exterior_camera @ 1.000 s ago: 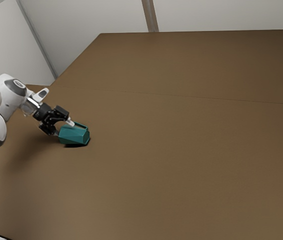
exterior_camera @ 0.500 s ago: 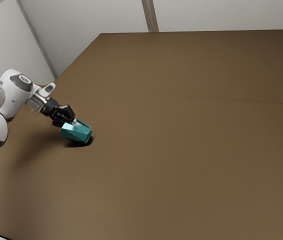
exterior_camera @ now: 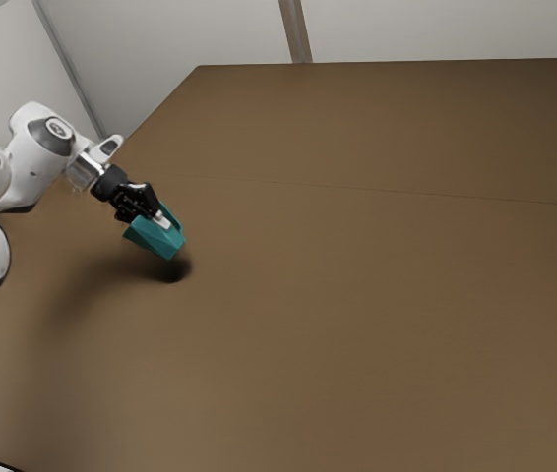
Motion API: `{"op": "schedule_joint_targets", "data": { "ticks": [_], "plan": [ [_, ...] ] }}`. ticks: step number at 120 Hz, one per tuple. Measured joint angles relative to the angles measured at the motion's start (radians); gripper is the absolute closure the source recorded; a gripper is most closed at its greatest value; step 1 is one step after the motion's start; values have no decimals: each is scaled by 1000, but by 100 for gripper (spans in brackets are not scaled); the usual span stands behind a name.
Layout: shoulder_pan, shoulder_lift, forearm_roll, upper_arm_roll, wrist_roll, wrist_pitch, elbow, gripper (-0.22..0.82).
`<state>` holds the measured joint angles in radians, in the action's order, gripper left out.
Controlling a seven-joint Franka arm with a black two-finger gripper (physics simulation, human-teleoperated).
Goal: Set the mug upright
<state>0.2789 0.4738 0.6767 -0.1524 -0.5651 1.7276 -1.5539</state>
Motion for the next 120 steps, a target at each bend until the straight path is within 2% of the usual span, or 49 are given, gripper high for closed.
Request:
{"op": "schedule_joint_targets", "data": {
  "ticks": [16, 32, 55, 78, 97, 120],
  "plan": [
    [-56, -104, -128, 38, 42, 46, -63, 77],
    [-108, -240, -326, 124, 116, 151, -205, 77],
    [-174, -402, -599, 211, 284, 299, -398, 77],
    [-252, -518, -746, 232, 486, 409, -566, 77],
    [-232, -569, -777, 249, 639, 466, -665, 77],
    [-240, -573, -779, 261, 795, 504, -711, 77]
  ]
}}
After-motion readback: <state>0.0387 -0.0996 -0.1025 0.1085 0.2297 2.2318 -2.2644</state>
